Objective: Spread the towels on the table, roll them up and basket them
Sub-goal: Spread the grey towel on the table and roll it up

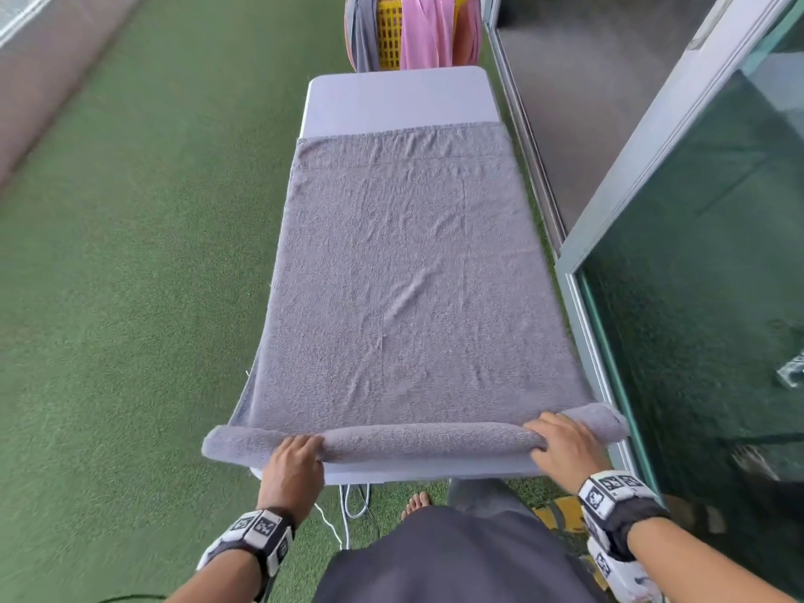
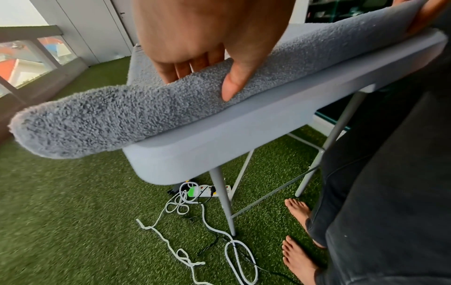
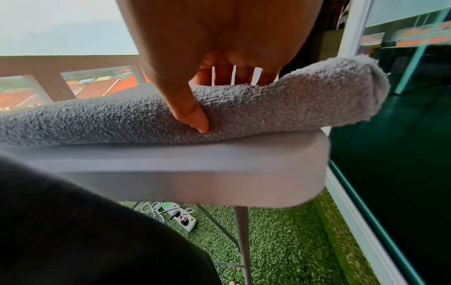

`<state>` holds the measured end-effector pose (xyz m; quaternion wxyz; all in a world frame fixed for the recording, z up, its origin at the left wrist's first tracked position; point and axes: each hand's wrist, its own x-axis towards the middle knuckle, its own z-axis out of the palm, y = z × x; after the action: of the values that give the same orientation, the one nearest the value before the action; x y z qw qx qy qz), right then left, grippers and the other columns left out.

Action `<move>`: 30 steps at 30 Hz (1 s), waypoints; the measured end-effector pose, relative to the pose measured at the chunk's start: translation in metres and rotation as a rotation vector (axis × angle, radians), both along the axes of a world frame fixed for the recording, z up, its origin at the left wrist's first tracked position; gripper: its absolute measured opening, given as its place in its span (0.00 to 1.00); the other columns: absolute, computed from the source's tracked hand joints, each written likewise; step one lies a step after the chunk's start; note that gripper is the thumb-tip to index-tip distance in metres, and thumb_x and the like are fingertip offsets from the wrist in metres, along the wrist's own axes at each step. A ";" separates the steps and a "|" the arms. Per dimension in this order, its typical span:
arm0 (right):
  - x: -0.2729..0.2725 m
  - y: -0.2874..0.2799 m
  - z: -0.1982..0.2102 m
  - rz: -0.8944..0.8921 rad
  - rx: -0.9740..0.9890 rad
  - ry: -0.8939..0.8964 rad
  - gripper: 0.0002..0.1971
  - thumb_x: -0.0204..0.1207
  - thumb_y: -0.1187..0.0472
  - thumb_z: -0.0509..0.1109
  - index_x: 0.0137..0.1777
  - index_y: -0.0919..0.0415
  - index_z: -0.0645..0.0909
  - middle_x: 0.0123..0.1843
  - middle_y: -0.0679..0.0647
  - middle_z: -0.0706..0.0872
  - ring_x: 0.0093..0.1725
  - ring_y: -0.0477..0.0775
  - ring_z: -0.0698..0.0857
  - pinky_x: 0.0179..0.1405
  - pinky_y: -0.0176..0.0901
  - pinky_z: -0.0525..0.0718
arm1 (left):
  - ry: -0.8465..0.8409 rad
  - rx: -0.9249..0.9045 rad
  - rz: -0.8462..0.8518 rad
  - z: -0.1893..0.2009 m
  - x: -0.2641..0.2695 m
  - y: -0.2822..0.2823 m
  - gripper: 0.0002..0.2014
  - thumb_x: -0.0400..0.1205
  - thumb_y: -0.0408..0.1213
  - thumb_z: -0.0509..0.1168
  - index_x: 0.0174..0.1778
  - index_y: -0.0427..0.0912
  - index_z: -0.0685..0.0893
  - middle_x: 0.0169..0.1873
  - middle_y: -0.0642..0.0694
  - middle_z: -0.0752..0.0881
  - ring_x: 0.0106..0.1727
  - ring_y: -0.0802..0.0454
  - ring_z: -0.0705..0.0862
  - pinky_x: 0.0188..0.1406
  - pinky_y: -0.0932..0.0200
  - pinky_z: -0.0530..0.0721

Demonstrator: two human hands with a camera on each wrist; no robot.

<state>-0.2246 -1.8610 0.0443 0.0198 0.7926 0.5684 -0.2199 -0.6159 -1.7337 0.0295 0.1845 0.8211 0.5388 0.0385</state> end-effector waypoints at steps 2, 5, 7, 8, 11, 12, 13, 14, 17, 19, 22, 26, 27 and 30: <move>0.001 -0.012 0.002 -0.025 -0.042 -0.008 0.21 0.75 0.55 0.65 0.68 0.45 0.78 0.55 0.36 0.77 0.60 0.43 0.77 0.68 0.44 0.72 | -0.013 -0.035 -0.023 -0.001 0.005 -0.002 0.11 0.70 0.22 0.70 0.41 0.42 0.85 0.36 0.50 0.87 0.36 0.54 0.82 0.40 0.59 0.81; 0.002 -0.013 0.004 -0.023 -0.108 -0.049 0.17 0.79 0.54 0.59 0.66 0.45 0.78 0.66 0.39 0.80 0.66 0.45 0.76 0.71 0.49 0.67 | 0.012 -0.068 -0.099 -0.002 0.008 0.005 0.08 0.81 0.37 0.54 0.38 0.49 0.75 0.36 0.53 0.81 0.37 0.55 0.75 0.40 0.60 0.72; 0.006 -0.010 0.003 -0.052 -0.072 -0.061 0.20 0.81 0.52 0.53 0.71 0.44 0.75 0.71 0.41 0.77 0.69 0.46 0.74 0.71 0.51 0.64 | 0.020 -0.110 -0.114 -0.004 0.005 0.013 0.20 0.78 0.44 0.39 0.45 0.46 0.78 0.42 0.50 0.83 0.42 0.53 0.77 0.50 0.55 0.78; 0.007 -0.009 0.001 -0.073 0.000 -0.080 0.23 0.82 0.50 0.49 0.75 0.44 0.72 0.73 0.43 0.75 0.71 0.47 0.73 0.73 0.53 0.62 | 0.015 -0.074 -0.112 -0.007 0.004 0.018 0.27 0.77 0.41 0.37 0.57 0.41 0.80 0.52 0.46 0.85 0.51 0.51 0.80 0.62 0.51 0.78; 0.007 -0.019 -0.011 -0.052 0.067 -0.120 0.26 0.85 0.44 0.43 0.83 0.45 0.58 0.83 0.43 0.62 0.82 0.49 0.61 0.80 0.57 0.47 | 0.094 -0.065 -0.044 -0.014 -0.006 0.019 0.29 0.81 0.37 0.38 0.82 0.38 0.55 0.78 0.45 0.58 0.81 0.45 0.58 0.81 0.44 0.45; 0.004 -0.024 -0.014 -0.022 0.027 -0.117 0.27 0.85 0.43 0.48 0.84 0.45 0.54 0.84 0.41 0.56 0.84 0.49 0.55 0.81 0.55 0.41 | 0.122 -0.086 -0.073 -0.018 -0.011 0.015 0.28 0.85 0.44 0.41 0.82 0.40 0.49 0.78 0.47 0.52 0.82 0.47 0.50 0.80 0.47 0.40; 0.001 -0.029 -0.017 -0.006 -0.025 -0.113 0.31 0.83 0.44 0.57 0.84 0.45 0.52 0.84 0.42 0.54 0.84 0.49 0.53 0.81 0.54 0.40 | 0.144 -0.104 -0.109 -0.021 -0.017 0.009 0.30 0.86 0.50 0.49 0.81 0.41 0.49 0.78 0.48 0.51 0.82 0.48 0.49 0.80 0.48 0.40; -0.002 -0.032 -0.016 -0.002 -0.060 -0.123 0.34 0.79 0.47 0.65 0.83 0.46 0.56 0.84 0.43 0.58 0.84 0.49 0.56 0.82 0.54 0.44 | 0.168 -0.128 -0.144 -0.022 -0.022 0.005 0.35 0.82 0.50 0.61 0.81 0.40 0.55 0.79 0.46 0.56 0.82 0.46 0.55 0.80 0.47 0.45; -0.003 -0.020 -0.004 -0.048 -0.067 -0.189 0.27 0.72 0.54 0.71 0.71 0.40 0.72 0.71 0.38 0.77 0.71 0.46 0.73 0.73 0.50 0.61 | 0.192 -0.098 -0.156 -0.017 -0.021 0.007 0.29 0.64 0.36 0.81 0.62 0.42 0.84 0.59 0.45 0.87 0.62 0.44 0.85 0.68 0.41 0.75; 0.002 0.001 0.006 -0.044 -0.095 -0.220 0.18 0.74 0.56 0.66 0.62 0.39 0.76 0.63 0.38 0.80 0.64 0.46 0.74 0.67 0.50 0.61 | 0.162 -0.015 -0.150 -0.009 -0.014 0.017 0.10 0.69 0.39 0.75 0.45 0.47 0.86 0.45 0.51 0.88 0.48 0.50 0.86 0.58 0.45 0.82; 0.009 0.029 0.016 -0.091 -0.096 -0.202 0.19 0.79 0.58 0.58 0.67 0.43 0.77 0.71 0.42 0.76 0.70 0.47 0.72 0.75 0.57 0.58 | 0.144 0.029 -0.111 0.003 -0.001 0.035 0.22 0.82 0.47 0.45 0.54 0.45 0.83 0.58 0.49 0.84 0.57 0.50 0.79 0.66 0.47 0.74; 0.004 0.023 0.006 -0.067 -0.031 -0.067 0.26 0.83 0.44 0.55 0.81 0.44 0.62 0.81 0.41 0.65 0.80 0.46 0.65 0.82 0.60 0.50 | 0.198 -0.110 -0.055 -0.003 0.000 0.033 0.29 0.89 0.52 0.44 0.83 0.44 0.48 0.79 0.54 0.48 0.84 0.51 0.48 0.80 0.50 0.40; -0.001 0.013 0.002 -0.037 -0.068 -0.045 0.29 0.81 0.40 0.58 0.81 0.44 0.62 0.81 0.40 0.65 0.80 0.46 0.65 0.83 0.58 0.48 | 0.241 -0.130 -0.093 -0.006 -0.004 0.027 0.32 0.87 0.55 0.48 0.83 0.44 0.45 0.78 0.54 0.46 0.83 0.52 0.46 0.79 0.50 0.39; -0.010 -0.009 -0.002 0.011 -0.076 -0.102 0.32 0.74 0.47 0.71 0.78 0.43 0.66 0.76 0.39 0.71 0.76 0.44 0.68 0.82 0.51 0.51 | 0.304 -0.123 -0.147 -0.011 -0.015 0.014 0.38 0.74 0.47 0.74 0.78 0.45 0.67 0.75 0.45 0.73 0.75 0.46 0.72 0.77 0.43 0.62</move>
<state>-0.2341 -1.8700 0.0421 0.0802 0.7981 0.5623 -0.2008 -0.6312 -1.7195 0.0186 0.1530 0.8418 0.5003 -0.1328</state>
